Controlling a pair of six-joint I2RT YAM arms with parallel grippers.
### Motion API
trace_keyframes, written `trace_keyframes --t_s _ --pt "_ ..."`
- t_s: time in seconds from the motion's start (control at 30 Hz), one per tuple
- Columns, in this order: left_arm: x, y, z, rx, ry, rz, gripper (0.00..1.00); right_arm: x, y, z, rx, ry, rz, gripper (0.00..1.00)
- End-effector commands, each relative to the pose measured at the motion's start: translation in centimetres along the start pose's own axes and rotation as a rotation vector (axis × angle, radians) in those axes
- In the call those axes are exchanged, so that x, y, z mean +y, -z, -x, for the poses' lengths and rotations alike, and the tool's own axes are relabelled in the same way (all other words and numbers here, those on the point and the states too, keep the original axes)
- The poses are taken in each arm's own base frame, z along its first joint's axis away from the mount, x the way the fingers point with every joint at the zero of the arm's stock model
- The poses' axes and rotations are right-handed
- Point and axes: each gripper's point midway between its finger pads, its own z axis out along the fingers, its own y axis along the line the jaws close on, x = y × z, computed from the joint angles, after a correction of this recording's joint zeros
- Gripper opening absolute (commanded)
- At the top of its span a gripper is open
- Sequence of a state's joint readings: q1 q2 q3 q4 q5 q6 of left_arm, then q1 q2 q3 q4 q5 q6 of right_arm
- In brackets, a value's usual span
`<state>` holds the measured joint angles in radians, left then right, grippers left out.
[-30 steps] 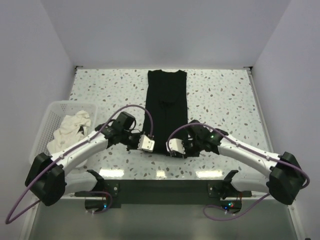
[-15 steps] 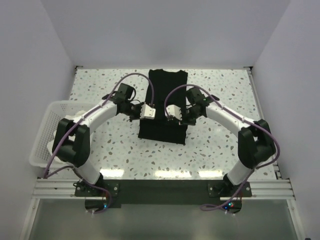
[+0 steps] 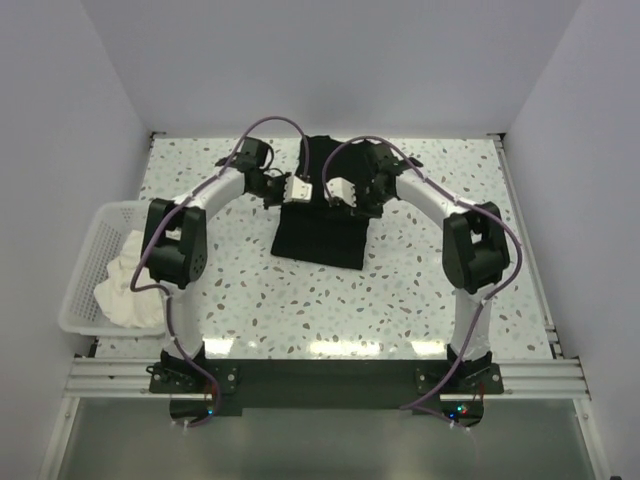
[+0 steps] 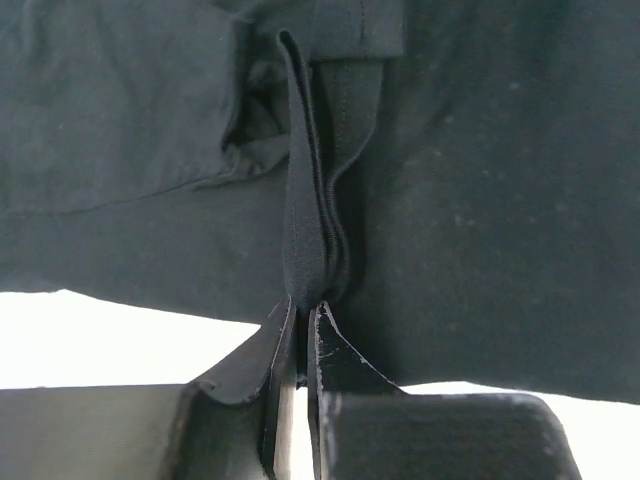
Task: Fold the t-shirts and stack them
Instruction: Fold the tshirt
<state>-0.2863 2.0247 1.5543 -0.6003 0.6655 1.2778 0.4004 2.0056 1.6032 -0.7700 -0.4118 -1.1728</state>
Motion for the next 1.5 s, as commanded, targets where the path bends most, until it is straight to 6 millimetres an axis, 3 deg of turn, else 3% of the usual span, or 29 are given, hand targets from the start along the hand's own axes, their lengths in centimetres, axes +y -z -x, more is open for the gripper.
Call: trace_keyframes --t_s 0.0,0.37,0.4,0.43,0.5,0.53,0.6,0.63,0.73,0.8,0.83,0.87,0.9,1.03,1.13,1.23,1.33,1.47 --pt "3.0 0.7 -0.1 -0.021 -0.064 0.045 0.0 -2.0 0.3 1.0 -0.032 0.035 -0.018 0.0" --pt "5.5 -0.4 -2.9 -0.004 -0.08 0.078 0.0 -4.8 -2.2 0.0 0.005 -0.004 -0.052 0.0" --pt "5.6 -0.6 -3.1 -0.002 -0.077 0.082 0.04 -5.0 -2.5 -0.3 0.016 -0.01 -0.062 0.06" --pt "6.0 -0.7 -3.4 0.009 -0.072 0.098 0.17 -5.8 -2.5 -0.6 0.034 -0.01 -0.094 0.11" --pt "7.6 -0.7 -3.8 0.014 -0.012 0.164 0.27 -6.6 -2.2 -0.7 0.046 -0.043 -0.133 0.24" --pt "8.2 -0.3 -4.0 0.018 0.004 0.185 0.37 -7.2 -1.9 -0.6 0.049 -0.049 -0.16 0.29" --pt "10.6 1.4 -4.3 0.008 0.088 0.278 0.45 -7.6 -1.0 -0.8 0.07 -0.09 -0.201 0.47" --pt "11.3 2.1 -4.4 0.006 0.119 0.307 0.52 -8.3 0.3 -0.3 0.059 -0.099 -0.247 0.5" --pt "13.0 5.3 -4.4 -0.018 0.243 0.382 0.66 -7.5 2.0 0.5 0.044 -0.191 -0.267 0.52" --pt "11.9 6.6 -4.2 -0.02 0.316 0.361 0.67 -6.9 2.7 1.0 0.024 -0.247 -0.256 0.51" --pt "11.1 6.8 -3.7 -0.031 0.326 0.335 0.67 -5.6 2.7 1.2 0.023 -0.304 -0.212 0.5" --pt "9.1 6.3 -4.2 -0.017 0.358 0.287 0.67 -5.1 3.1 2.1 -0.003 -0.326 -0.2 0.47" --pt "8.5 7.2 -3.2 -0.027 0.348 0.286 0.67 -4.1 2.8 2.8 -0.024 -0.347 -0.164 0.46" --pt "2.0 5.5 -3.2 -0.034 0.393 0.138 0.6 0.4 0.9 5.6 -0.054 -0.409 -0.048 0.38" --pt "-0.2 4.6 -3.0 -0.019 0.419 0.09 0.52 2.8 -1.0 6.3 -0.053 -0.432 0.007 0.35" --pt "-3.3 2.6 -3.7 0.017 0.48 0.027 0.5 4.2 -2.9 5.4 -0.031 -0.471 0.041 0.34" --pt "-5.9 0.8 -4.1 0.057 0.523 -0.015 0.48 5.5 -4.9 2.6 0.048 -0.451 0.059 0.33" --pt "-8.6 -1.1 -3.9 0.096 0.577 -0.055 0.45 7.2 -5.9 -1.5 0.16 -0.406 0.069 0.31"
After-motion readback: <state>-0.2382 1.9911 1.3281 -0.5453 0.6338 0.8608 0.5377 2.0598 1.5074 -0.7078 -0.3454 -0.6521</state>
